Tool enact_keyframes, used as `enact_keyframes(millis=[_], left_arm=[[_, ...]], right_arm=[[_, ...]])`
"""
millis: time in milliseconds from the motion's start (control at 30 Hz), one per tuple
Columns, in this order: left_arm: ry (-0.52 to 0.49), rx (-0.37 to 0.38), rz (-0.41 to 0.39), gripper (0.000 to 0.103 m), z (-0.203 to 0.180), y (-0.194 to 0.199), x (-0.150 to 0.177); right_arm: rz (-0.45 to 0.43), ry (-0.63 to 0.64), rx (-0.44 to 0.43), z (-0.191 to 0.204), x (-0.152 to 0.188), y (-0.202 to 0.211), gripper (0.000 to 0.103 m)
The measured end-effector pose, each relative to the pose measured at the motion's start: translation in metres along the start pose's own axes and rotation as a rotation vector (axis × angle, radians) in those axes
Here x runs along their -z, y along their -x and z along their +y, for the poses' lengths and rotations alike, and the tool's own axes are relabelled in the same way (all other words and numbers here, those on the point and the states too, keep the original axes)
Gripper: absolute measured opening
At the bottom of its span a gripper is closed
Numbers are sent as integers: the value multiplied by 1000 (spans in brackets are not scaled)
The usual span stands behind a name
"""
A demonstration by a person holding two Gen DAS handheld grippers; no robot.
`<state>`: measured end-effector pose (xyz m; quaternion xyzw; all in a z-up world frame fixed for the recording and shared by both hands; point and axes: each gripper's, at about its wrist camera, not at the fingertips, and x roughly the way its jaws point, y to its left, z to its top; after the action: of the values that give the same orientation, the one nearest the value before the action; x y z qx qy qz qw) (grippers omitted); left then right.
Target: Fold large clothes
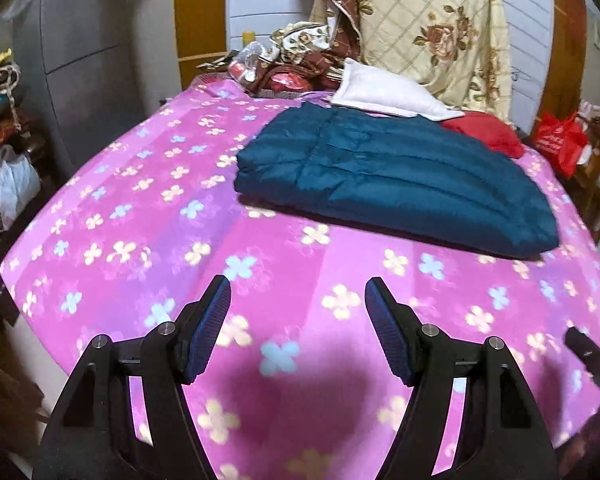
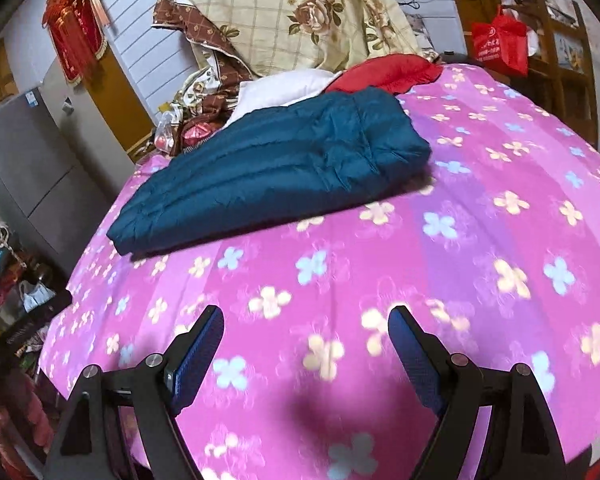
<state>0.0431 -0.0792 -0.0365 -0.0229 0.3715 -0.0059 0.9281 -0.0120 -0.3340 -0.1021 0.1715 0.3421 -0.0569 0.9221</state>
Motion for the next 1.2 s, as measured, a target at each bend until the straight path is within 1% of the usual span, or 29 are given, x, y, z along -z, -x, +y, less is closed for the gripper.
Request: enact_keyframes(millis=[300,400,500,600,733,900,1000,1067,1200], left_arm=[[6,51,-3,70,3,34,18],[11,38,-14,70,6,44,33],[42,58,-1,70,6,43,43],[40,70,19,70,0,42,47],[11,86,3,70,-13,49,52],[-49,99,-46,70,-30,65,59],[-85,105,-73,70,-40,70,63],[-113,102,-83,70,-46,69,64],[-174,99,-77,70,-65,60,65]], right_arm=[[-33,-20,42,-2,15,34,82],[-44,-28,50,-5,21,48,82],[-61,-13,74,-6,26,59,82],[-68,-15,84,-9,30,64,82],[-79,-9,113,-12,34,68,82],[-116,-8,140,-17,37,74,82],[-127,-23,156,-25,40,69,82],[-120,-37,163,-32,42,62,82],[-116,-53,204,-45,46,53,82]])
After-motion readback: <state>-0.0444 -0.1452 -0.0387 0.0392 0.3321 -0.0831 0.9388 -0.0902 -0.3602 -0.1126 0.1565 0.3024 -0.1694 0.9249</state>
